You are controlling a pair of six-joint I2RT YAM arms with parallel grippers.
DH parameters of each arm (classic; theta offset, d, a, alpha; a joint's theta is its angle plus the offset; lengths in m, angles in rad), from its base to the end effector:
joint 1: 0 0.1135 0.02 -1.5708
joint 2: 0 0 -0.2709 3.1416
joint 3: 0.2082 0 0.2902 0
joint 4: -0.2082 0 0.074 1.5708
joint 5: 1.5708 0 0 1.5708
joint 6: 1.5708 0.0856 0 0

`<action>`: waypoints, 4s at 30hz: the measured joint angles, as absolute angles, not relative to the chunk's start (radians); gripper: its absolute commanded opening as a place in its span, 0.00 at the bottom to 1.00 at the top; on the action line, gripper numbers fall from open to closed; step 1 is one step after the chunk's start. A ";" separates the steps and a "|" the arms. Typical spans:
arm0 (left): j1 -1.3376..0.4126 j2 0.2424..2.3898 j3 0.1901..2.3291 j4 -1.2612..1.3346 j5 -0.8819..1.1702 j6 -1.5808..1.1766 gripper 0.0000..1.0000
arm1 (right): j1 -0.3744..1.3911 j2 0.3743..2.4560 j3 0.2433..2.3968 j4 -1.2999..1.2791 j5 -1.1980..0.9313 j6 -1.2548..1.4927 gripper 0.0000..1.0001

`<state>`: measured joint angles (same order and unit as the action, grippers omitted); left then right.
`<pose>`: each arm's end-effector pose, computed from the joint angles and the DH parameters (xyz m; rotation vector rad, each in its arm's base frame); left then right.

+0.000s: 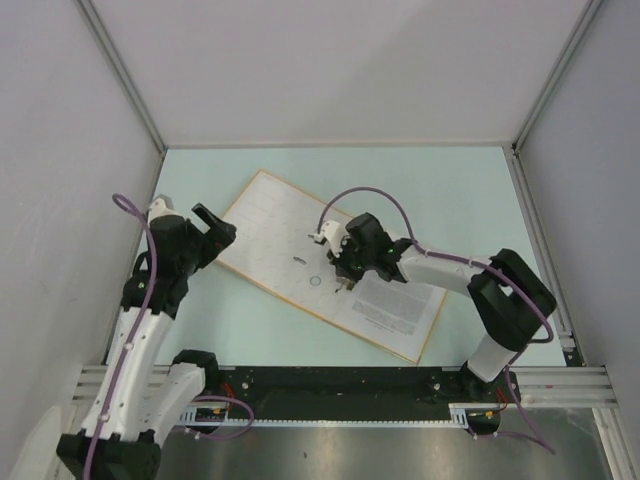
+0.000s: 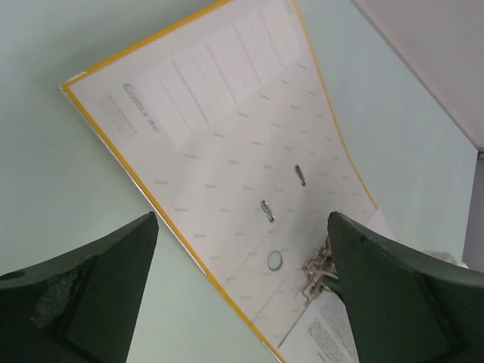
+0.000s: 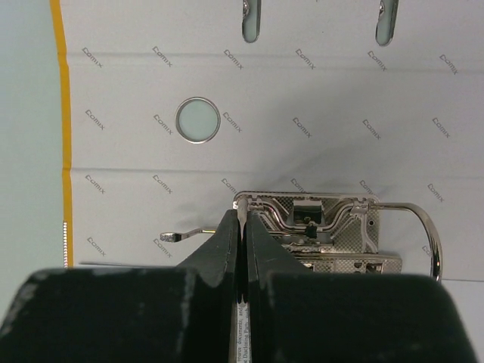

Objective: Put the files into the folder

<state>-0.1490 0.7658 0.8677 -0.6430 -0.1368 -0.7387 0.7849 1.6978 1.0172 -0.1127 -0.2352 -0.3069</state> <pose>0.2363 -0.0237 0.3080 -0.6975 2.0128 -0.3854 0.2852 0.3131 0.1381 -1.3408 1.9842 0.5065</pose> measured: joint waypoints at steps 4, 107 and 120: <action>0.014 0.899 0.748 -0.479 0.027 -0.770 1.00 | 0.722 1.602 0.910 -0.101 -0.298 -0.304 0.00; -0.650 0.609 0.618 -0.146 -0.276 -0.250 0.00 | 0.976 2.134 2.400 -0.833 0.525 0.759 0.39; -0.656 0.604 0.732 -0.285 -0.212 -0.307 0.96 | 0.943 1.940 2.068 -0.705 0.489 0.821 0.01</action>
<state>-0.6556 0.6041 0.7319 -0.2852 -0.2123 -0.3069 0.9428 1.9396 2.0678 -0.7048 0.4889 0.8207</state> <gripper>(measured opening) 0.923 0.100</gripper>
